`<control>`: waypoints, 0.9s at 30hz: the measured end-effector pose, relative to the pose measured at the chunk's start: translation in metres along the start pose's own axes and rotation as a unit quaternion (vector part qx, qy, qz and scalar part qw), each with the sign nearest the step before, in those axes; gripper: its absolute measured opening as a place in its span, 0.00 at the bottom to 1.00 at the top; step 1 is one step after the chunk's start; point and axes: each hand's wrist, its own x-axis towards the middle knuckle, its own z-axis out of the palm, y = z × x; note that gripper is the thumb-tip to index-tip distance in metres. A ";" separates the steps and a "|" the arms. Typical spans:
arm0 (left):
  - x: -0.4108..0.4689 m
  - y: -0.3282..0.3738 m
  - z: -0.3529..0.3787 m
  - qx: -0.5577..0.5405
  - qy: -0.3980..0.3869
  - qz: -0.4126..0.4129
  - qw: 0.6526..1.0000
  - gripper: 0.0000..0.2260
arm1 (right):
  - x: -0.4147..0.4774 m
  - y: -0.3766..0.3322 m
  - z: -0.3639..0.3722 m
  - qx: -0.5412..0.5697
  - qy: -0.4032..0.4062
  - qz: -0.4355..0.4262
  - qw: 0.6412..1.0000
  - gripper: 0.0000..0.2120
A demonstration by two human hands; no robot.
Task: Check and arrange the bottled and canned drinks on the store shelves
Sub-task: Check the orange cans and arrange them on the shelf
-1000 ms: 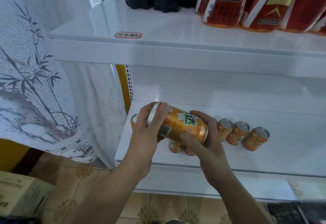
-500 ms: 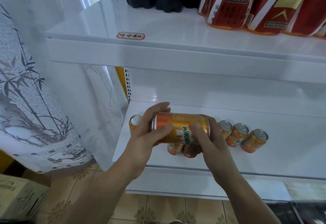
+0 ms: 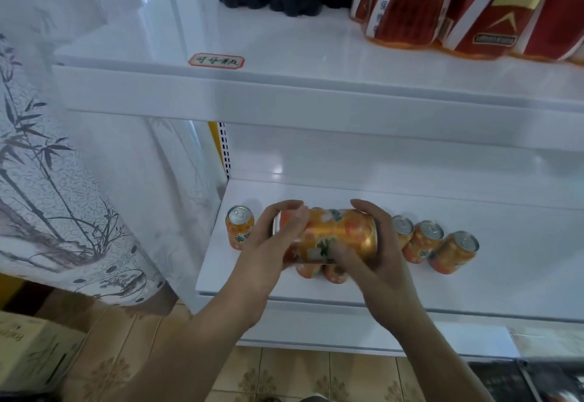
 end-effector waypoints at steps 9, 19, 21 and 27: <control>0.002 -0.024 0.033 0.218 -0.150 0.188 0.946 0.33 | -0.003 0.010 -0.034 0.307 -0.077 0.389 0.865 0.31; 0.009 -0.066 0.055 0.373 0.005 0.020 0.928 0.17 | 0.020 0.046 -0.117 -0.266 0.028 0.192 0.944 0.22; 0.007 -0.073 0.057 0.404 0.031 -0.011 0.914 0.10 | 0.032 0.068 -0.119 -0.440 -0.029 0.113 0.891 0.24; 0.002 -0.089 0.067 0.484 0.059 -0.062 0.871 0.09 | 0.060 0.121 -0.107 -0.500 -0.105 0.115 0.852 0.26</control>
